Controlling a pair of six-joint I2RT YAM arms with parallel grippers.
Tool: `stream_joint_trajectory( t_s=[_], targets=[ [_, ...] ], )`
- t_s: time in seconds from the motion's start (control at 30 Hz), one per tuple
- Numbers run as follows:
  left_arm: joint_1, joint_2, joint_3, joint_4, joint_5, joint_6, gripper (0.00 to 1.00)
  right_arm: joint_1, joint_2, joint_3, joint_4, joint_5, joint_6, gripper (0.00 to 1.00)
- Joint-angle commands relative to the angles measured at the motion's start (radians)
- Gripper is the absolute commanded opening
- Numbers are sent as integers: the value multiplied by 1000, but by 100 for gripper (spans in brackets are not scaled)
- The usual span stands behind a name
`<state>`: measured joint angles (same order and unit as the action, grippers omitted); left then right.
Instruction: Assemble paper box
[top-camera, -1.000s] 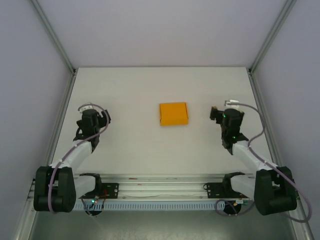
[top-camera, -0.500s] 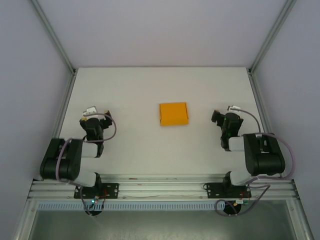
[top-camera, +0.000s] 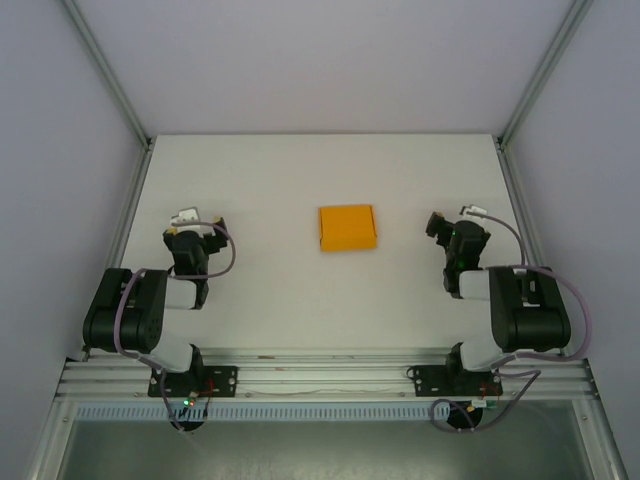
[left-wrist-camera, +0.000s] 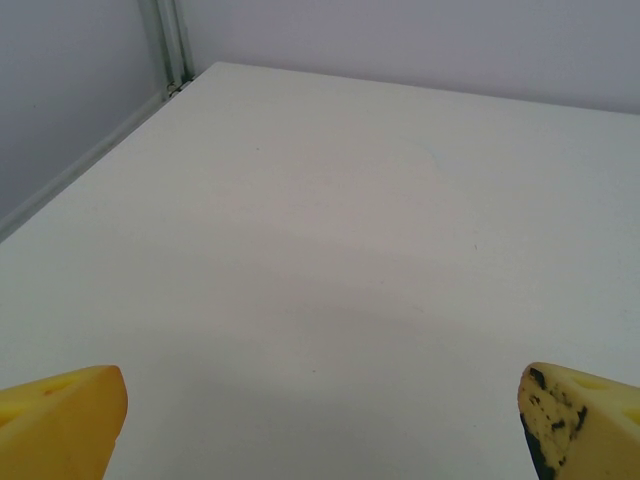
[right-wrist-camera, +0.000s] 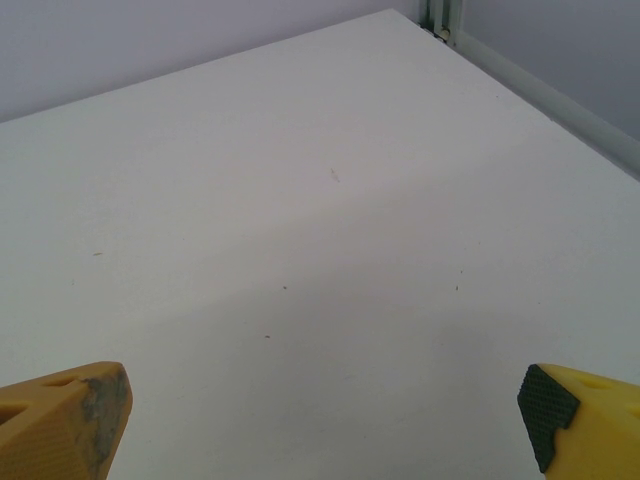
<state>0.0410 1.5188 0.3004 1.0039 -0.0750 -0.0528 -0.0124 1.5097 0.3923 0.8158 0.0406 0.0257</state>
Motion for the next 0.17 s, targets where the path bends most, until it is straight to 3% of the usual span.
stream_joint_trajectory(
  t_s=[0.0,0.13],
  targets=[
    [-3,-12,16,-1,16,9,100,-3,-13,2,4,2,12,100],
    [-3,-11,15,-2,15,10,100,-3,-13,0,5,3,11,100]
  ],
)
